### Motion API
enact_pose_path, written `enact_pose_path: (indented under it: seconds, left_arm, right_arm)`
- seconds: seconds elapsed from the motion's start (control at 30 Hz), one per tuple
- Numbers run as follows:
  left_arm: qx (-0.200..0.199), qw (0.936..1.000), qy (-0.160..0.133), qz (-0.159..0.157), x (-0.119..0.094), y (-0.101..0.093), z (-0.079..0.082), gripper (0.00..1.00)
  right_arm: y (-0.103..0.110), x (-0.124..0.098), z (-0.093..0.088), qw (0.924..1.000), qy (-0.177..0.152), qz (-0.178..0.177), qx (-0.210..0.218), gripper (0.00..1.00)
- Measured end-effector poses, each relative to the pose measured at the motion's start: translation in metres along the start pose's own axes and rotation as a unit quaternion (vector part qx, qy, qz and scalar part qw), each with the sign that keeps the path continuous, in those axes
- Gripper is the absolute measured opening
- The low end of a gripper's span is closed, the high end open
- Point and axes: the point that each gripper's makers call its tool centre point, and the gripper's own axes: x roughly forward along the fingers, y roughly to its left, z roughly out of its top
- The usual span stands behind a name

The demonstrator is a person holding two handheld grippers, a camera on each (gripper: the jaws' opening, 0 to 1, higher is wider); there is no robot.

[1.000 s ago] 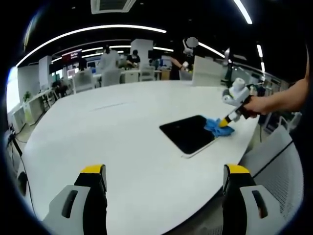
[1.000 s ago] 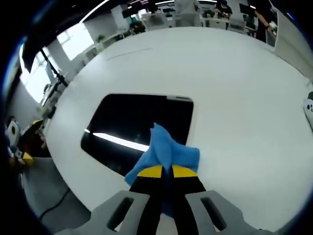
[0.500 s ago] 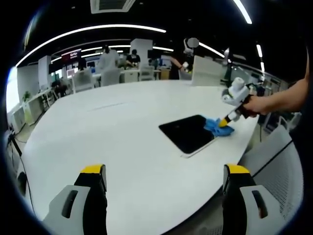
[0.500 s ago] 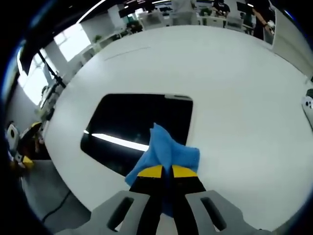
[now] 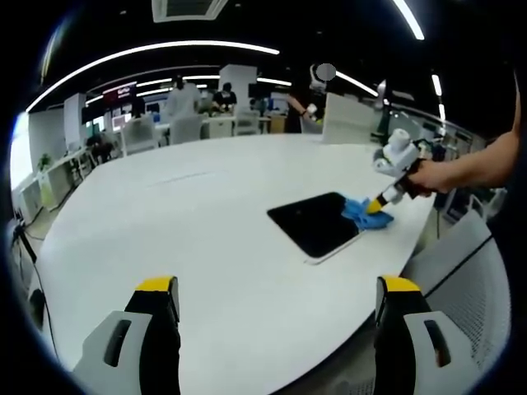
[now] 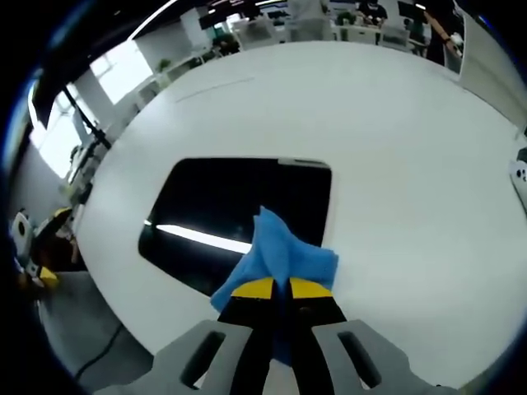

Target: Wipe the mirror surface with the cleaning cloth until all visible marks leave the cleaned area.

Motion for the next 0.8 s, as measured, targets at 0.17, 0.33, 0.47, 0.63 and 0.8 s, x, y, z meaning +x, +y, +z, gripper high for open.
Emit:
enact_pose_path:
  seconds: [0.17,0.33,0.47,0.63,0.8]
  left_arm:
    - [0.000,1.0000,0.001,-0.001,0.000,0.000,0.000,0.99]
    - [-0.001,1.0000,-0.001,0.000,0.000,0.000,0.001,0.99]
    - [-0.001,1.0000,-0.002,0.000,-0.001,0.000,0.001,0.99]
    - [-0.001,1.0000,-0.003,0.000,-0.001,0.000,0.002,0.99]
    - [-0.001,1.0000,-0.005,0.001,-0.001,0.000,0.003,0.99]
  right_arm:
    - [0.007,0.001,0.000,1.0000,0.001,0.003,0.004,0.00]
    - [0.015,0.004,0.000,1.0000,0.003,0.005,0.001,0.00]
    - [0.020,0.005,0.001,1.0000,0.004,0.008,0.001,0.00]
    - [0.024,0.007,0.002,0.9999,0.003,0.010,0.003,0.00]
    - [0.030,0.008,0.003,0.9999,0.000,0.012,0.005,0.00]
